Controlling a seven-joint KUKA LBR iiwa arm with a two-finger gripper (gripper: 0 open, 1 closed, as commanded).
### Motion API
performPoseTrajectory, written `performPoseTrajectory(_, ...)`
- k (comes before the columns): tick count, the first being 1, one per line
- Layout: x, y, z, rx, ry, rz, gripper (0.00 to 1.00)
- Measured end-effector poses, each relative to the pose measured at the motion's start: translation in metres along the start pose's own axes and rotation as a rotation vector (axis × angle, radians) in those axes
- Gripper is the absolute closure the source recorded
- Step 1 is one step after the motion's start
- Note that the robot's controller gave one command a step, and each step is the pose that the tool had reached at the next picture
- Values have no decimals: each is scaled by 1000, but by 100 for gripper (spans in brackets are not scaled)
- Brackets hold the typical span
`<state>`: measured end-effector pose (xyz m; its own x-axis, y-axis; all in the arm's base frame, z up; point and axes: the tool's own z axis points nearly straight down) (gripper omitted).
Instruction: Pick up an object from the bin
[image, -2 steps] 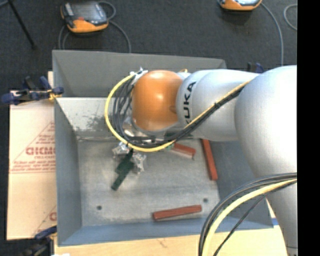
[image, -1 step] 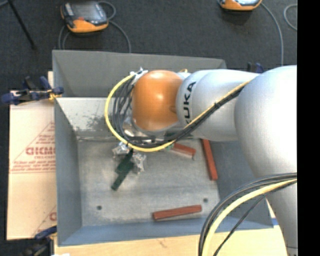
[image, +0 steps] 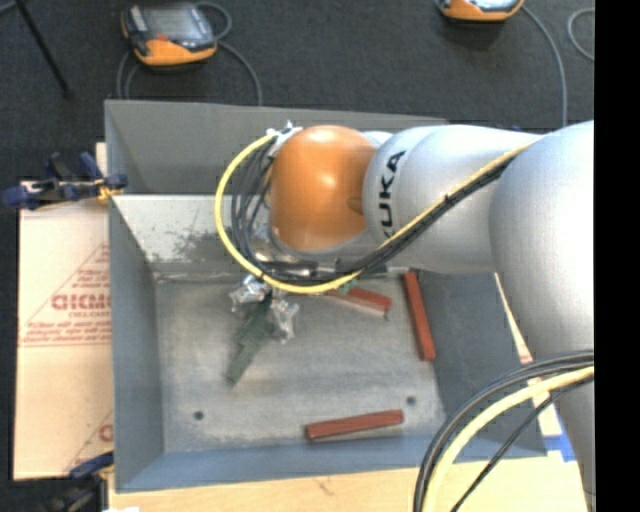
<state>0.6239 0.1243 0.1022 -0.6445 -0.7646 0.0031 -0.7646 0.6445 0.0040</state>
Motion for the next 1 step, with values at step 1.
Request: performPoseTrajectory(1,-1,-1,-25,3,-2,0,100)
